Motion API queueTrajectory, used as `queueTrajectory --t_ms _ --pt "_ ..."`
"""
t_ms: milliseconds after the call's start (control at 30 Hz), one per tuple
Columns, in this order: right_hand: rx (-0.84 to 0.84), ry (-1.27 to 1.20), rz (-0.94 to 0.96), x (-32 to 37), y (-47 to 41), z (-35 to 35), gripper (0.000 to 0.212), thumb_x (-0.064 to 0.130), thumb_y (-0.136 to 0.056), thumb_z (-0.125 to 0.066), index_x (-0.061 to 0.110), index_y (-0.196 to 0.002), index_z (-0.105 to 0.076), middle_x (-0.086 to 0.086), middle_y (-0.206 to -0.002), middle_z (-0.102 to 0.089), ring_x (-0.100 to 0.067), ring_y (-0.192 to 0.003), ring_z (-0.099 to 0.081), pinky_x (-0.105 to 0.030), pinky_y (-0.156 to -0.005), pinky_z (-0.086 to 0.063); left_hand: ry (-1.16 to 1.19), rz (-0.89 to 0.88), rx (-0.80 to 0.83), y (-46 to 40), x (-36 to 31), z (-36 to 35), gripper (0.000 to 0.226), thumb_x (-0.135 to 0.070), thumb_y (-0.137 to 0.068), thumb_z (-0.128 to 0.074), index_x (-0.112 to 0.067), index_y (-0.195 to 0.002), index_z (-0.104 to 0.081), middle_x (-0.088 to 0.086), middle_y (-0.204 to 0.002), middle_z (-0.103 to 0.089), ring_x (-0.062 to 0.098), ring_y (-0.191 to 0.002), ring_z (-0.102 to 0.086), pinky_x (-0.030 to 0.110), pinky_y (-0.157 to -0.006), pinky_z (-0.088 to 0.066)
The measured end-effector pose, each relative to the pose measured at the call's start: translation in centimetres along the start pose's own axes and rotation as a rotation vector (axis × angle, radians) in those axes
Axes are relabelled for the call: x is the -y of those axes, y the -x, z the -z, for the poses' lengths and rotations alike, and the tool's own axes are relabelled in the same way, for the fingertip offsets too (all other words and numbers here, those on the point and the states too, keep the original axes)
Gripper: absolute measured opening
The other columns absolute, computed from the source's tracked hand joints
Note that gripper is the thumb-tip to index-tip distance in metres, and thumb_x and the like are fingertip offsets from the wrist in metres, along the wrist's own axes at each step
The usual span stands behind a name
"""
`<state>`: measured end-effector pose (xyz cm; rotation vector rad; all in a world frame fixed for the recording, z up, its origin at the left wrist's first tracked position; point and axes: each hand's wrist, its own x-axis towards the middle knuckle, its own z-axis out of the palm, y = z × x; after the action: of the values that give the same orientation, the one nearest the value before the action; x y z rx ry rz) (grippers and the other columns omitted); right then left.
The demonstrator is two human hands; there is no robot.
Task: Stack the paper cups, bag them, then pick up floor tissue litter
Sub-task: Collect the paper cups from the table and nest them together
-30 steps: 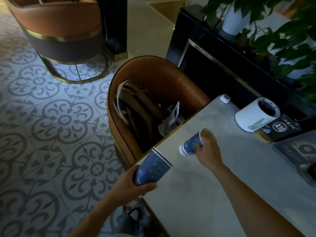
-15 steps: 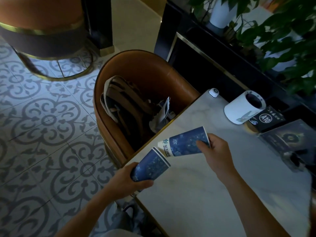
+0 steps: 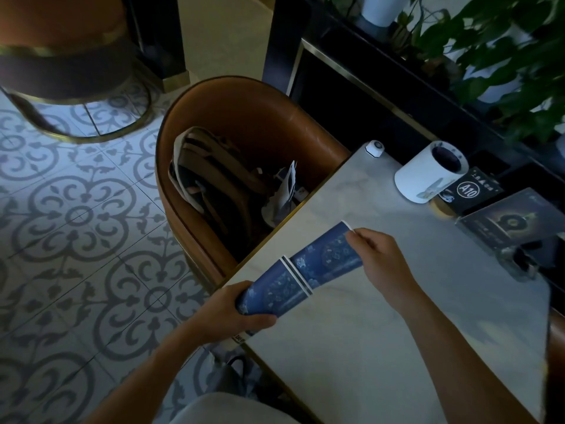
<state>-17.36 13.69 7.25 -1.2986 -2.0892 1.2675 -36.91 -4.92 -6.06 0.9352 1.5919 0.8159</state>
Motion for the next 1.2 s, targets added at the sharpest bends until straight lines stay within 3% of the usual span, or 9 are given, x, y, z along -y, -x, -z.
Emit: queueTrajectory --t_ms 100,267,433,567,633,733,800,1000,1200 --pt "0.021 -0.028 -0.024 0.1 0.0 0.0 0.033 0.023 -0.097 -0.051 0.004 -0.07 -0.056 -0.002 -0.062 -0.054 -0.006 -0.058 -0.052 -0.018 -0.051 -0.037 0.005 -0.009 0.023 0.2 -0.5 0.1 0.058 -0.084 -0.047 -0.074 -0.073 -0.097 -0.047 -0.035 -0.093 -0.065 -0.012 -0.088 -0.065 0.005 -0.058 -0.051" --pt "0.045 -0.124 -0.101 -0.7 0.5 -0.4 0.024 0.024 -0.095 -0.055 0.009 -0.077 -0.061 0.013 -0.061 -0.062 0.0 -0.06 -0.059 -0.006 -0.051 -0.043 -0.01 -0.024 0.067 0.3 -1.3 -0.3 0.066 -0.085 -0.048 -0.071 -0.052 -0.103 -0.053 -0.016 -0.099 -0.067 -0.011 -0.09 -0.063 0.009 -0.064 -0.052" --pt "0.05 -0.159 -0.146 -1.3 1.6 -0.8 0.011 0.019 -0.094 -0.056 0.02 -0.084 -0.053 0.029 -0.056 -0.062 0.015 -0.055 -0.058 -0.001 -0.049 -0.041 -0.003 -0.017 0.126 0.1 -1.8 -1.1 0.068 -0.077 -0.055 -0.074 -0.04 -0.109 -0.057 -0.009 -0.104 -0.07 0.002 -0.09 -0.07 0.027 -0.08 -0.059" --pt "0.047 -0.158 -0.187 -0.7 3.1 -1.4 0.012 0.024 -0.091 -0.057 0.015 -0.084 -0.053 0.005 -0.066 -0.063 -0.007 -0.058 -0.059 -0.021 -0.051 -0.047 0.007 -0.031 0.145 0.2 -2.1 -2.1 0.062 -0.076 -0.058 -0.075 -0.036 -0.105 -0.061 -0.008 -0.095 -0.073 0.0 -0.087 -0.07 0.019 -0.072 -0.058" --pt "0.078 -0.099 -0.224 -0.7 4.1 -2.6 0.03 0.037 -0.084 -0.055 0.007 -0.078 -0.055 -0.005 -0.062 -0.054 -0.013 -0.056 -0.053 -0.033 -0.055 -0.043 0.017 -0.042 0.146 0.2 -2.6 -3.0 0.062 -0.078 -0.057 -0.074 -0.036 -0.102 -0.062 -0.012 -0.092 -0.074 0.0 -0.084 -0.07 0.019 -0.069 -0.058" --pt "0.054 -0.027 -0.23 -1.2 6.0 -4.1 0.038 0.039 -0.085 -0.05 0.002 -0.08 -0.054 -0.015 -0.067 -0.049 -0.014 -0.058 -0.048 -0.036 -0.057 -0.035 -0.029 -0.056 0.131 0.2 -3.0 -4.2 0.057 -0.077 -0.058 -0.072 -0.038 -0.1 -0.062 -0.01 -0.09 -0.074 0.001 -0.08 -0.07 0.029 -0.075 -0.061" --pt "0.037 -0.022 -0.241 -1.5 6.9 -4.0 0.039 0.039 -0.086 -0.048 0.001 -0.08 -0.053 -0.011 -0.065 -0.049 -0.016 -0.06 -0.048 -0.036 -0.057 -0.035 -0.036 -0.051 0.13 0.5 -2.9 -5.0 0.054 -0.075 -0.058 -0.073 -0.04 -0.098 -0.063 -0.01 -0.091 -0.074 0.001 -0.078 -0.07 0.032 -0.076 -0.061" --pt "0.07 0.049 -0.175 -2.7 9.7 -3.1 0.038 0.031 -0.095 -0.045 0.018 -0.061 -0.035 0.007 -0.055 -0.035 -0.01 -0.053 -0.035 -0.033 -0.054 -0.028 -0.036 -0.032 0.122 2.2 -2.9 -7.2 0.049 -0.075 -0.054 -0.076 -0.044 -0.091 -0.064 -0.018 -0.081 -0.074 -0.002 -0.072 -0.07 0.012 -0.059 -0.054" --pt "0.035 0.11 -0.087 -3.4 14.1 -1.7 0.042 0.026 -0.1 -0.044 0.022 -0.06 -0.033 0.008 -0.052 -0.034 -0.01 -0.049 -0.032 -0.034 -0.051 -0.028 -0.07 -0.101 0.087 5.3 -3.5 -10.2 0.041 -0.067 -0.057 -0.082 -0.06 -0.091 -0.061 -0.037 -0.089 -0.068 -0.006 -0.073 -0.069 0.008 -0.057 -0.05"
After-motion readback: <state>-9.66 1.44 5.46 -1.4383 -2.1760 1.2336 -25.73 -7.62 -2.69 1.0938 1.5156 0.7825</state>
